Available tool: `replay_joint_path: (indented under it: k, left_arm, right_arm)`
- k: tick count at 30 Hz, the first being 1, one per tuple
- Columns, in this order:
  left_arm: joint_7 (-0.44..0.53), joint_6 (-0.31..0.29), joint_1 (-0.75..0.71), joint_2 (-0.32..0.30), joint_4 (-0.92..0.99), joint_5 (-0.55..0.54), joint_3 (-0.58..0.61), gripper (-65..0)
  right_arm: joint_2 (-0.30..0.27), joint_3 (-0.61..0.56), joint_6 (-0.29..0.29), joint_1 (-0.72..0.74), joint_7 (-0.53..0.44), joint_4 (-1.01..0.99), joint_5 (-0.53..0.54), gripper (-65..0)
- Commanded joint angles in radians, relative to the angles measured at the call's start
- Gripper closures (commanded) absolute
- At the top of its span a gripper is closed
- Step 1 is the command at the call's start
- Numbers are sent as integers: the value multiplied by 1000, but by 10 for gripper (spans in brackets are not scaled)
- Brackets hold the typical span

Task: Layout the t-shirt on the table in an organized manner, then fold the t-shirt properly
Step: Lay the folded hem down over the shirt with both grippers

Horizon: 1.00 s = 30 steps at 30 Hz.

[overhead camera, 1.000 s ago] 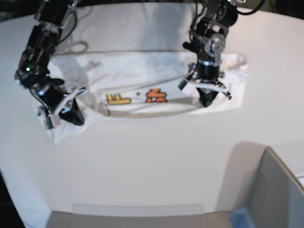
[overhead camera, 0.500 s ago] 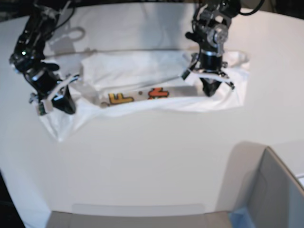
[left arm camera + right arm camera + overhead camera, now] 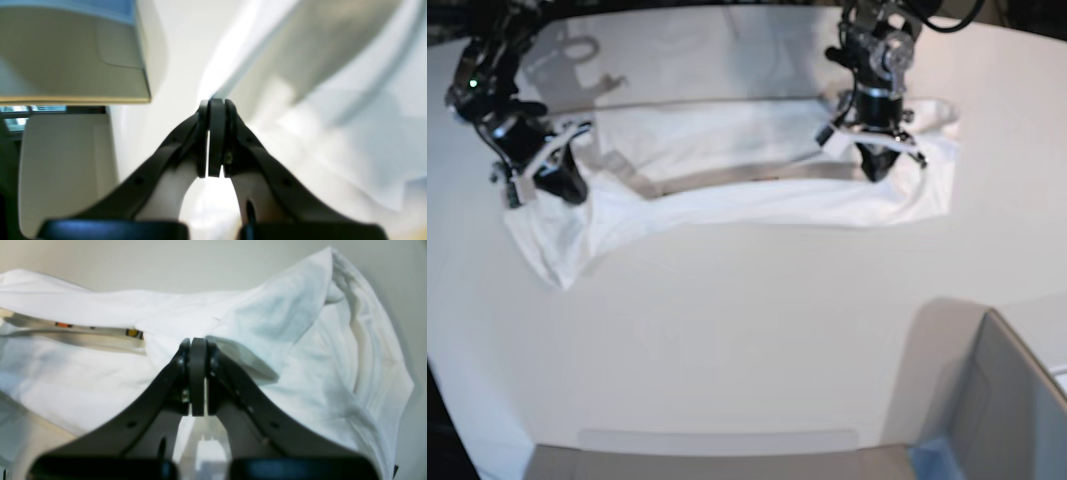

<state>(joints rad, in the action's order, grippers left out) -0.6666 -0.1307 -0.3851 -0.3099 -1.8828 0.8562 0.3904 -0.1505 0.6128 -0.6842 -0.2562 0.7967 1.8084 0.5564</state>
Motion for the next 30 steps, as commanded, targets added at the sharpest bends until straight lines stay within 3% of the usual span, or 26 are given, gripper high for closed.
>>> replay_joint_path:
  k: [1, 11, 19, 30]
  left_arm:
    - [12, 16, -5, -2, -19, 15, -1, 0]
    - [11, 16, -7, 2, -19, 15, -1, 0]
    - [9, 16, -4, 2, -18, 13, -3, 0]
    - [11, 16, -1, 4, -14, 11, -3, 0]
  right_arm:
    - [-13, 6, -14, -2, -27, 37, 27, 0]
    - [-4, 69, -14, -33, -27, 169, 29, 0]
    - [-2, 60, -14, -148, -27, 169, 29, 0]
    - [68, 37, -14, -190, -27, 141, -16, 0]
